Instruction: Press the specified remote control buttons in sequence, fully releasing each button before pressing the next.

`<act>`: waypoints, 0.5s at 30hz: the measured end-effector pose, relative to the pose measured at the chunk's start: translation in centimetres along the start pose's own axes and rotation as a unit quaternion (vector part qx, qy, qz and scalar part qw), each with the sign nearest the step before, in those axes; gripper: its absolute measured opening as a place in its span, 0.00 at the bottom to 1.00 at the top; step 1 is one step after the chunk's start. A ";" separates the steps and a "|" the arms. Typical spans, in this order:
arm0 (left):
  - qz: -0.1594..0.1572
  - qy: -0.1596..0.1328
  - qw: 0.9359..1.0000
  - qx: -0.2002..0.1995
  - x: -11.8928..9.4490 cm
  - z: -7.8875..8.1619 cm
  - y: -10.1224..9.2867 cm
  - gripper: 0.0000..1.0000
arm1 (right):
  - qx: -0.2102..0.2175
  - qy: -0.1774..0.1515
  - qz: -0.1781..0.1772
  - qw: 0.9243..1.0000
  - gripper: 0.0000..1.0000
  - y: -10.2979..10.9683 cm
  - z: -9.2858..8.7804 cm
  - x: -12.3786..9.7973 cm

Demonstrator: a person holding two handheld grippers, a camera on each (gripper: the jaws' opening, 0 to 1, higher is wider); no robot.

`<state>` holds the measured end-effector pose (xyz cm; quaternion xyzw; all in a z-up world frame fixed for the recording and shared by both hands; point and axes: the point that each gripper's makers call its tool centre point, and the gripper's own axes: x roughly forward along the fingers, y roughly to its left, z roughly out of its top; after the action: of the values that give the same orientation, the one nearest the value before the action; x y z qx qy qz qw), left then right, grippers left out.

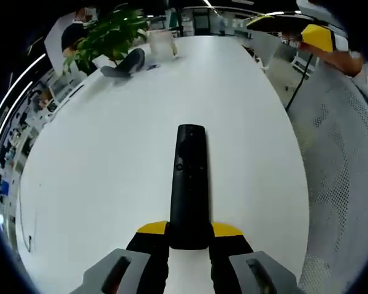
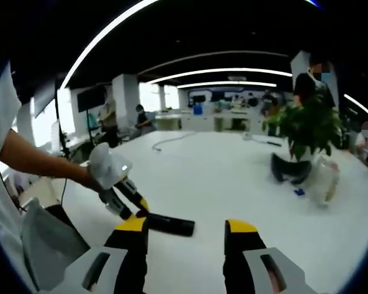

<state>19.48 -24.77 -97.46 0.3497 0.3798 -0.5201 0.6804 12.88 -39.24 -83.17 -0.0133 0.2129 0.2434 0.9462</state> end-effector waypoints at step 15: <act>0.005 0.021 0.999 0.027 0.4 0.6 3.7 0.23 | 0.006 0.009 -0.004 1.000 0.46 -0.3 -0.3 0.2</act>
<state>23.28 -24.69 -97.18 0.3803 0.3779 -0.5195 0.6654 13.01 -39.43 -83.56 -0.0110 0.2229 0.2384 0.9452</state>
